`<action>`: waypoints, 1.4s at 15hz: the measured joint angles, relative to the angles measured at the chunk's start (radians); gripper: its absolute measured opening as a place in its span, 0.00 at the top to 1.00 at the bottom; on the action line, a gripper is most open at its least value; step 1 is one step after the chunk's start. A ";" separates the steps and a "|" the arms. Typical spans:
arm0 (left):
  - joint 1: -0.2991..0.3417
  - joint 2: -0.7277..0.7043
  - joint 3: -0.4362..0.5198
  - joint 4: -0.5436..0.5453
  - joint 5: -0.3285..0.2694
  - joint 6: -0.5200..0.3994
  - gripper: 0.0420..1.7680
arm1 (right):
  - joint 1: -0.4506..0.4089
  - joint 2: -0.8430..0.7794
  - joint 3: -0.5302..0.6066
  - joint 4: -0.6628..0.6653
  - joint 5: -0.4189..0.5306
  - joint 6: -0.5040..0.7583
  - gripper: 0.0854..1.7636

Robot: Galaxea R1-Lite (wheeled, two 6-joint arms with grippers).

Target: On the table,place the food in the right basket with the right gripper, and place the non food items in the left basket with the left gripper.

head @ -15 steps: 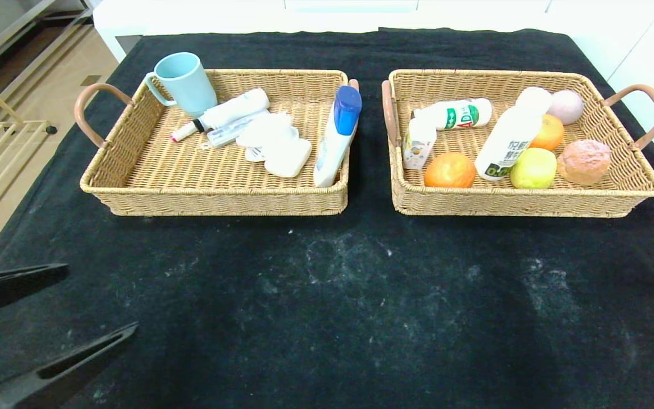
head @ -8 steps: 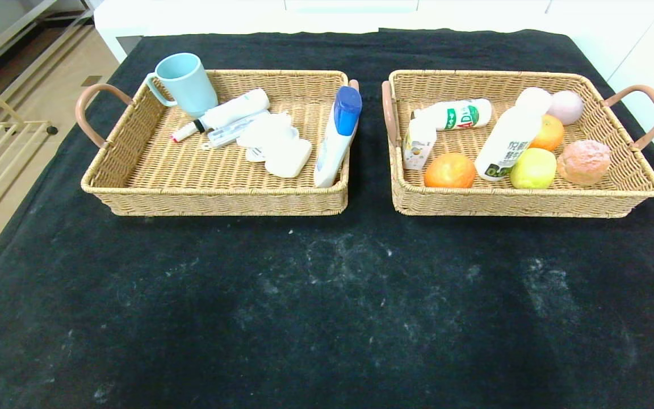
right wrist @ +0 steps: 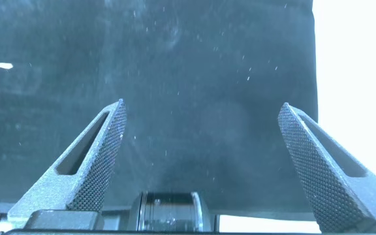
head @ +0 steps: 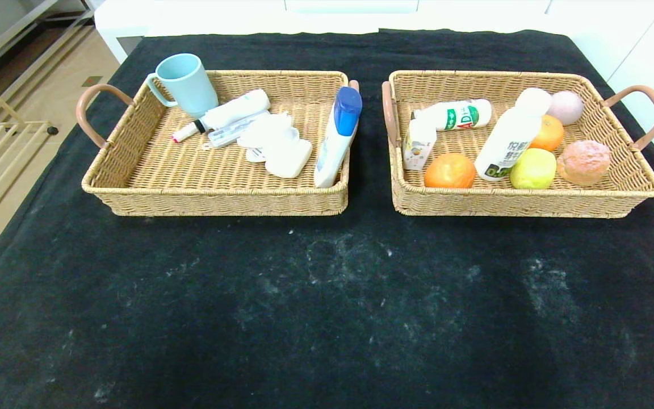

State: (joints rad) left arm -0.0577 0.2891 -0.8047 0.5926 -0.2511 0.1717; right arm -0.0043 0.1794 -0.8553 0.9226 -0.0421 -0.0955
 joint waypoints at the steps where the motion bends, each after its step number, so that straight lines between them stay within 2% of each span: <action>1: 0.036 -0.006 -0.008 0.001 -0.050 0.003 0.03 | 0.002 -0.017 0.021 -0.001 0.000 -0.001 0.04; 3: 0.070 -0.038 0.017 0.002 -0.083 0.005 0.03 | 0.001 -0.047 0.058 -0.002 0.004 0.001 0.04; 6: 0.064 -0.138 0.112 -0.010 -0.101 0.007 0.03 | 0.004 -0.099 0.098 -0.014 0.040 0.005 0.04; 8: 0.060 -0.213 0.212 -0.062 -0.111 0.007 0.03 | 0.007 -0.141 0.159 -0.112 0.066 0.009 0.04; 12: 0.059 -0.275 0.458 -0.348 -0.024 -0.006 0.03 | 0.006 -0.175 0.396 -0.496 0.049 0.106 0.04; 15: 0.059 -0.287 0.654 -0.543 -0.001 -0.006 0.03 | 0.006 -0.180 0.639 -0.754 0.003 0.106 0.04; 17: 0.059 -0.290 0.728 -0.571 0.040 -0.043 0.03 | 0.006 -0.181 0.752 -0.857 -0.006 0.077 0.04; 19: 0.059 -0.291 0.744 -0.557 0.054 -0.072 0.03 | 0.006 -0.181 0.795 -0.850 0.040 0.063 0.04; 21: 0.059 -0.291 0.743 -0.515 0.118 -0.075 0.03 | 0.006 -0.181 0.817 -0.850 0.048 0.051 0.04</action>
State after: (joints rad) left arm 0.0013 -0.0019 -0.0615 0.0779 -0.1332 0.0966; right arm 0.0013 -0.0013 -0.0383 0.0721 0.0057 -0.0440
